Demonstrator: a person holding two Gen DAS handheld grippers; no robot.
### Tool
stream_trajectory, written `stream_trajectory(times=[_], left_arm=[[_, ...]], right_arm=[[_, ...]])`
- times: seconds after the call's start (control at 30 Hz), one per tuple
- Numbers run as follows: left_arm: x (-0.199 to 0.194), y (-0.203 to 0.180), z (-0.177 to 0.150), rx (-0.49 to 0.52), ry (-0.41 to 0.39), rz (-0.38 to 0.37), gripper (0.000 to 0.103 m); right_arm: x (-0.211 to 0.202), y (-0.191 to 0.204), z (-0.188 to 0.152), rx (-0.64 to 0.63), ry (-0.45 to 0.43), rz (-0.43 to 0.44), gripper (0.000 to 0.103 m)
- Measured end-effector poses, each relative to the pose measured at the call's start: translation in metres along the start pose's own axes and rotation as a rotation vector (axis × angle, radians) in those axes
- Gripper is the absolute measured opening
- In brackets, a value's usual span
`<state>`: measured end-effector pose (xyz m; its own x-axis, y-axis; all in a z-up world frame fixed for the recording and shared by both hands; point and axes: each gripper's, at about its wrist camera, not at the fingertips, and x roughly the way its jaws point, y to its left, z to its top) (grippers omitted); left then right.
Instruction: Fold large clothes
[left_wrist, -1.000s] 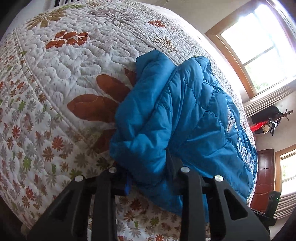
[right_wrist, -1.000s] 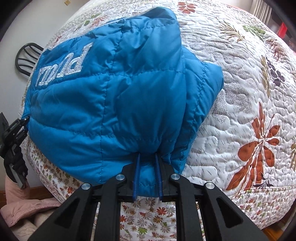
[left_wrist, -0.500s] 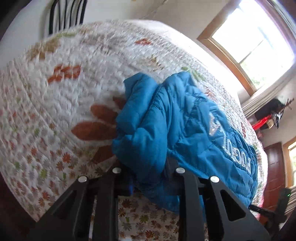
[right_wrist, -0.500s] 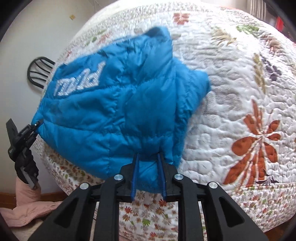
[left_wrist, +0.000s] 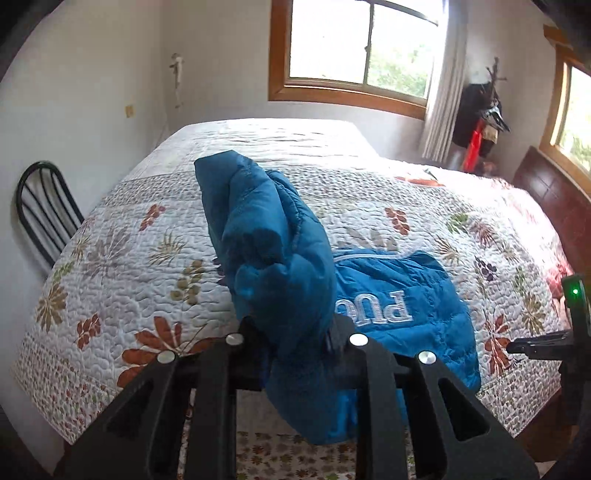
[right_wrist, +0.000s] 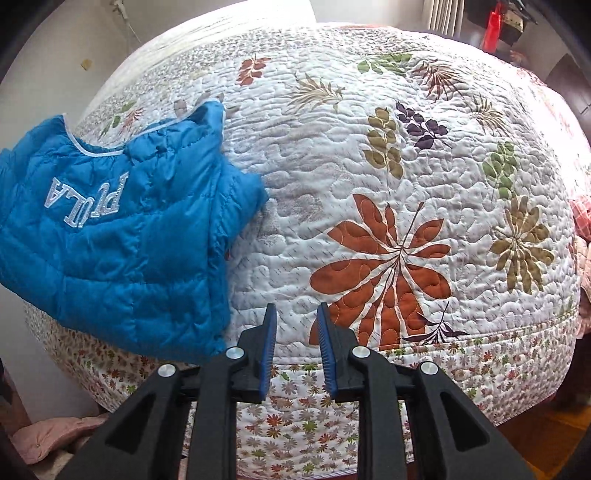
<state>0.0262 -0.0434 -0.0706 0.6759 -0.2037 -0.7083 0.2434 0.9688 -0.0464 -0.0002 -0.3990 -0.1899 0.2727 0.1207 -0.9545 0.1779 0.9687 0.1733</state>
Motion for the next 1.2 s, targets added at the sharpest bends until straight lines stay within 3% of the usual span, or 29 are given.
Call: stream_trajectory(times=[0.47, 0.73, 1.2], left_arm=[[0.077, -0.115, -0.035, 0.252, 0.174, -0.084, 0.024], [0.099, -0.123, -0.053, 0.268, 0.216, -0.109, 0.026], [0.1, -0.12, -0.05, 0.243, 0.237, -0.123, 0.029]], right_arm=[[0.044, -0.002, 0.003, 0.009, 0.101, -0.002, 0.023], [0.073, -0.003, 0.002, 0.012, 0.148, -0.003, 0.023], [0.067, 0.0, 0.014, 0.009, 0.142, -0.018, 0.023]])
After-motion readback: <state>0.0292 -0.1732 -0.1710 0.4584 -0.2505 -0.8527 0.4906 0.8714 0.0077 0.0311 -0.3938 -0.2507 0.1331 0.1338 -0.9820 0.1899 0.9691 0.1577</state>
